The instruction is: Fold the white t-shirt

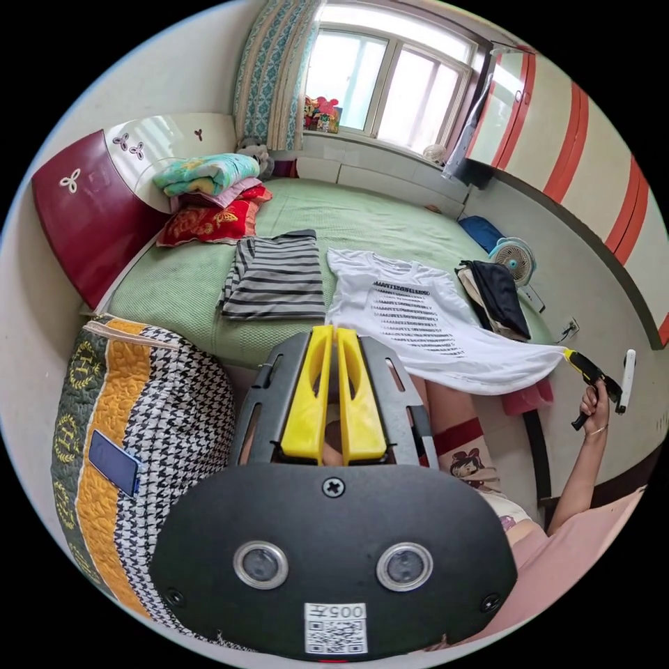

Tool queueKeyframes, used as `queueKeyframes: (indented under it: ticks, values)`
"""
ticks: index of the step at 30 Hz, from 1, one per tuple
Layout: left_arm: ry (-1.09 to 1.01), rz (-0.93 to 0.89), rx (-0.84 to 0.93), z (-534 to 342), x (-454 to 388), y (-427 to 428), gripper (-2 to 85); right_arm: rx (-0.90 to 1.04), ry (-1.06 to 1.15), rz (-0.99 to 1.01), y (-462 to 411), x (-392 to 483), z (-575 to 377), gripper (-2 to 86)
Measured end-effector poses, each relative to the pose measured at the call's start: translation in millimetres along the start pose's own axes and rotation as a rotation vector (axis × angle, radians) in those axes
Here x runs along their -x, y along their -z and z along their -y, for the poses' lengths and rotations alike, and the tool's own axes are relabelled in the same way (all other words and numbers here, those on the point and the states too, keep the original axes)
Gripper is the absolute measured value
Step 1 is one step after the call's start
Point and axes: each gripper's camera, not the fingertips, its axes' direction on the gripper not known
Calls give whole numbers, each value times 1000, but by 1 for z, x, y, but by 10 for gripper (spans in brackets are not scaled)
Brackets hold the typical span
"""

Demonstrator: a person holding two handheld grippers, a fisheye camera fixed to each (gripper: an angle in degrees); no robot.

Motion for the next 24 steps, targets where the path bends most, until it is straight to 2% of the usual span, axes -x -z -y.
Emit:
queueKeyframes:
  ticks: [12, 24]
  values:
    - [-1, 4, -165, -34, -7, 101, 0, -92, 11, 26, 92, -3, -37, -12]
    - [26, 11, -75, -16, -2, 68, 2, -31, -49, 38, 79, -15, -31, -12]
